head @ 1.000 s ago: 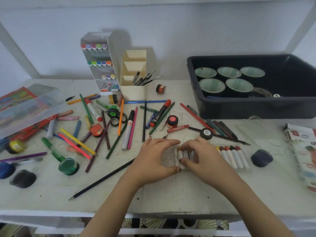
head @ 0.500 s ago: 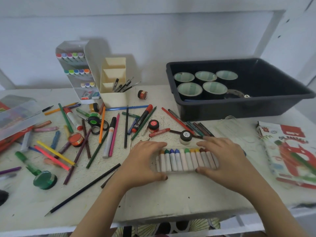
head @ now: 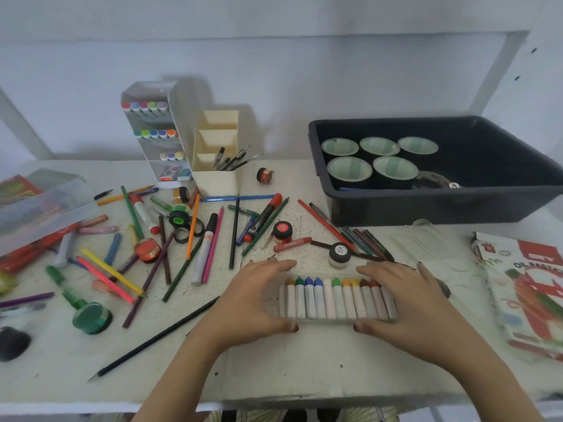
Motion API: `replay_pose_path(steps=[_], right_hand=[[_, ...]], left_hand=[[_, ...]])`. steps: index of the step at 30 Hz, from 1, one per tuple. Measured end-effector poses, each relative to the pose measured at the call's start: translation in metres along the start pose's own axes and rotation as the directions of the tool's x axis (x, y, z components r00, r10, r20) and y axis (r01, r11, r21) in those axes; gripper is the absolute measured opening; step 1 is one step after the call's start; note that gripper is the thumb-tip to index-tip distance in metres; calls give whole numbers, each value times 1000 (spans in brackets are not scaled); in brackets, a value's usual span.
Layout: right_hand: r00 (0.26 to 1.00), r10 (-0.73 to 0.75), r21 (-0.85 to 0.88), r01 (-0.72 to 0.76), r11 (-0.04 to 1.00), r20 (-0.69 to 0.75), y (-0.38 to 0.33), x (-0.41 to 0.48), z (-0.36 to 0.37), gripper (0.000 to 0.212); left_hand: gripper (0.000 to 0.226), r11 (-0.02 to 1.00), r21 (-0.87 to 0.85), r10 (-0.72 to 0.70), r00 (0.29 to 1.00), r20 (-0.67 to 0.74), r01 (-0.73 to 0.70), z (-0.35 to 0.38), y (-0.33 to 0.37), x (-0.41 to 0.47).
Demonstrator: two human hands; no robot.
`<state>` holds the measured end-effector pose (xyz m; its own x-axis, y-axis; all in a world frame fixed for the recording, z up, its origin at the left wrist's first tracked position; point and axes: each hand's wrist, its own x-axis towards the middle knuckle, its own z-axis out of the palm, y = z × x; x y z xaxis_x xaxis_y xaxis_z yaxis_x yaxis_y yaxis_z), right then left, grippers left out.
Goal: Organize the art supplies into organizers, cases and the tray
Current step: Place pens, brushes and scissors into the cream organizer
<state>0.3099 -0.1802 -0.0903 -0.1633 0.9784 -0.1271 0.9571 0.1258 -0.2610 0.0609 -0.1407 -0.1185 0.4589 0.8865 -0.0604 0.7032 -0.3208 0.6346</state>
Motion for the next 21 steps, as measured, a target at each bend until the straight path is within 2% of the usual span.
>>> replay_pose_path(steps=[5,10,13,15,21], right_hand=[[980,-176,113,185,976,-88,-25,18,2,58],[947,-319,199,321,926,-44,-58,42,10,40],[922,-386,213,382,899,-25,-80,61,18,32],[900,-436,223,429,875,-21,-103,77,22,30],[853,-521,299,504,811,-25,-168,113,32,30]], left_hand=[[68,991,-121,-81,986,-145,63,-13,-11,-12],[42,971,-177,-213,911,-353,158,-33,-35,-33],[37,959,-199,-273,835,-477,200,-48,-56,-51],[37,944,-240,-327,752,-572,227,-62,-73,-67],[28,886,-345,-462,520,-719,311,-109,-113,-107]])
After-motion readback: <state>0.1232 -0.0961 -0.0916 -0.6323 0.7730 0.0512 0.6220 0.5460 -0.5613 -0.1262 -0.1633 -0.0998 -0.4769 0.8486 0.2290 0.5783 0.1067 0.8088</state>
